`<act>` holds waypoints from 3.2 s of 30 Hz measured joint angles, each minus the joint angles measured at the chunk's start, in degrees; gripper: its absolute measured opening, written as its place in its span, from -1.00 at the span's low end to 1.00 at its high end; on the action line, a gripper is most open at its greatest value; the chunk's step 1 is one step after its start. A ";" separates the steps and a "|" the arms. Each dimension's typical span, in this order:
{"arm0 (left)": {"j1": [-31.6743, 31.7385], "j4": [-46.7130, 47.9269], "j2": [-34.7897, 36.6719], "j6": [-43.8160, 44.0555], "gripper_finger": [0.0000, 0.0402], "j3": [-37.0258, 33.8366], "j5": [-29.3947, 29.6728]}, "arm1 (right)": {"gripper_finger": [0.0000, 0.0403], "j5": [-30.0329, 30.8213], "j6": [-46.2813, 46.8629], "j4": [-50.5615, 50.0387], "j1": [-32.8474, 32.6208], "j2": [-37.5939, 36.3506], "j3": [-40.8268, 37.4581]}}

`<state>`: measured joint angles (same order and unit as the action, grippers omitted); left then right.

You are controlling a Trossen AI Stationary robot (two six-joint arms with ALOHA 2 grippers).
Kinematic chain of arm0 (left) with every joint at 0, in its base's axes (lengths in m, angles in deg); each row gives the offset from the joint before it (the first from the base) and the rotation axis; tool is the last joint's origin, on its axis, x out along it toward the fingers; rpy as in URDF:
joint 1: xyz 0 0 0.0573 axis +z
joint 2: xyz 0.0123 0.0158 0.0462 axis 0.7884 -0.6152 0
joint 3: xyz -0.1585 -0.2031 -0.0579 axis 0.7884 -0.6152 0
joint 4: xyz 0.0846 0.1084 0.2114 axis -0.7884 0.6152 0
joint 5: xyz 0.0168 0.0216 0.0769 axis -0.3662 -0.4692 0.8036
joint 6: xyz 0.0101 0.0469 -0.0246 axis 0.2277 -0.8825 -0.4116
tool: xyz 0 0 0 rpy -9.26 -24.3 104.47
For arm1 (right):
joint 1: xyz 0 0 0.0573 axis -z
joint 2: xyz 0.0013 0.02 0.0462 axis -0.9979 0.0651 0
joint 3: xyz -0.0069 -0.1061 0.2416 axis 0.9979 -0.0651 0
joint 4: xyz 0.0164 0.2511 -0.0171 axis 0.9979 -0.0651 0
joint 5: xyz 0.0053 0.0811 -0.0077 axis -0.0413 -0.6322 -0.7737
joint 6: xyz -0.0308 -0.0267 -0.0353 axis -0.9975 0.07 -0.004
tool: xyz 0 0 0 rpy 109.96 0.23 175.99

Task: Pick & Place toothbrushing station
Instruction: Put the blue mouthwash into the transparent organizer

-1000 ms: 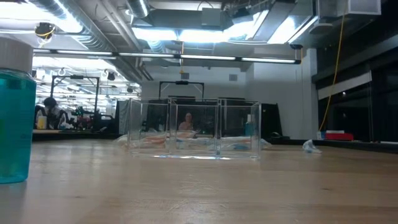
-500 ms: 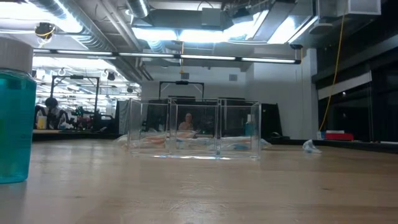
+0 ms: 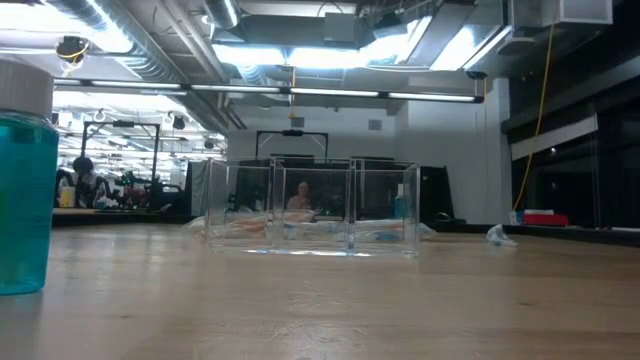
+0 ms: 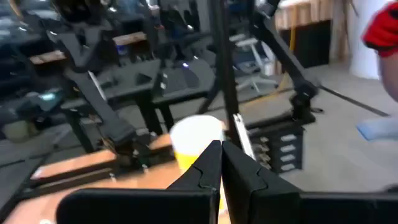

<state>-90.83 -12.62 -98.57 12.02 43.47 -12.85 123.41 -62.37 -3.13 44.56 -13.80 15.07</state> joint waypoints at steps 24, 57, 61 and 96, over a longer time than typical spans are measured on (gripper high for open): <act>12.45 29.84 -0.28 21.75 -0.84 6.42 -2.26 | -0.93 -0.17 0.11 -0.71 -0.05 0.00 -0.04; -10.24 74.46 -20.98 61.30 0.16 14.11 -6.20 | -0.93 4.38 1.94 -1.86 -5.71 0.37 -0.04; -10.28 69.26 -20.98 60.68 0.21 14.11 -6.28 | -0.93 4.38 1.93 -1.87 -5.74 0.42 -0.04; -7.07 63.10 -25.68 56.19 0.21 11.38 -6.09 | -0.93 4.16 1.99 -1.87 -5.76 3.23 -0.04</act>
<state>-97.90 50.48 -124.25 68.21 54.85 -18.94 127.57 -60.39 -5.00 38.80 -10.56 15.03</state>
